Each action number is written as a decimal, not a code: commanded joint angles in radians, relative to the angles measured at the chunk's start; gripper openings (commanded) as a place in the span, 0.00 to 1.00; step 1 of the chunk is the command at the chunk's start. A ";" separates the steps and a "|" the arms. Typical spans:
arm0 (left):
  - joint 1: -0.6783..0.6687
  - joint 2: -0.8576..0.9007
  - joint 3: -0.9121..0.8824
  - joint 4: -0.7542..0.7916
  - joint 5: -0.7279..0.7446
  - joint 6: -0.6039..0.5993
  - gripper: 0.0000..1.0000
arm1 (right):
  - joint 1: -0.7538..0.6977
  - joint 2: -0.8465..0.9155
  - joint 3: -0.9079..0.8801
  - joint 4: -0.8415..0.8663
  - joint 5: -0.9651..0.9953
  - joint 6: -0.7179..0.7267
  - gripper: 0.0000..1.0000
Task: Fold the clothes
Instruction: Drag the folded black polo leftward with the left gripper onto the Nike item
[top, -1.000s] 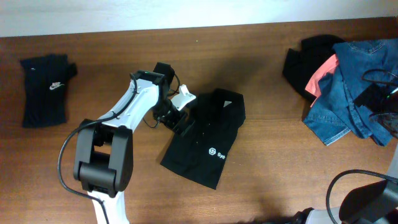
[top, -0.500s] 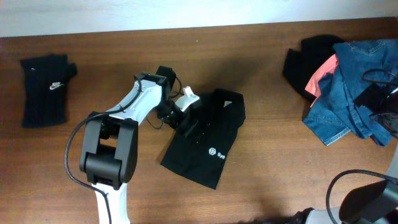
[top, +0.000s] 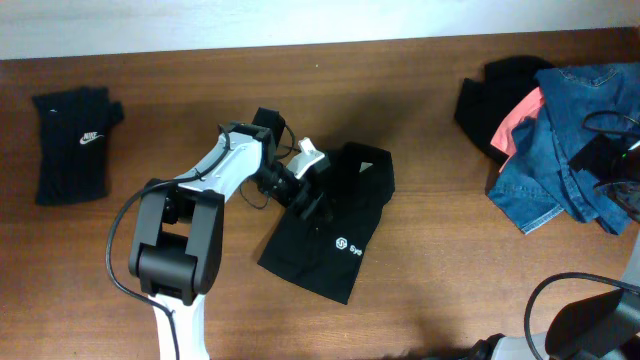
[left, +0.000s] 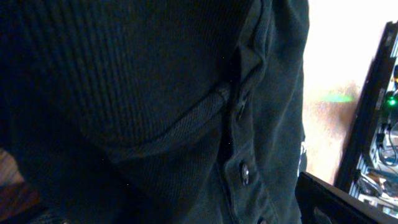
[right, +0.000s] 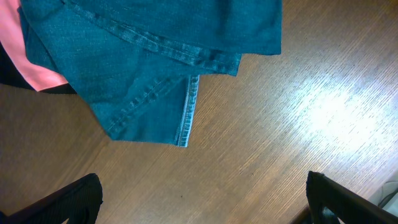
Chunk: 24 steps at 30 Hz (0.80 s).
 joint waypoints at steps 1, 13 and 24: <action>-0.008 0.034 -0.064 0.022 -0.041 -0.014 0.99 | -0.005 0.004 0.002 0.000 0.013 0.004 0.99; -0.008 0.034 -0.127 0.070 -0.052 -0.017 0.68 | -0.005 0.004 0.002 0.000 0.013 0.004 0.99; -0.036 0.035 -0.188 0.141 -0.052 -0.074 0.78 | -0.005 0.004 0.002 0.000 0.012 0.004 0.99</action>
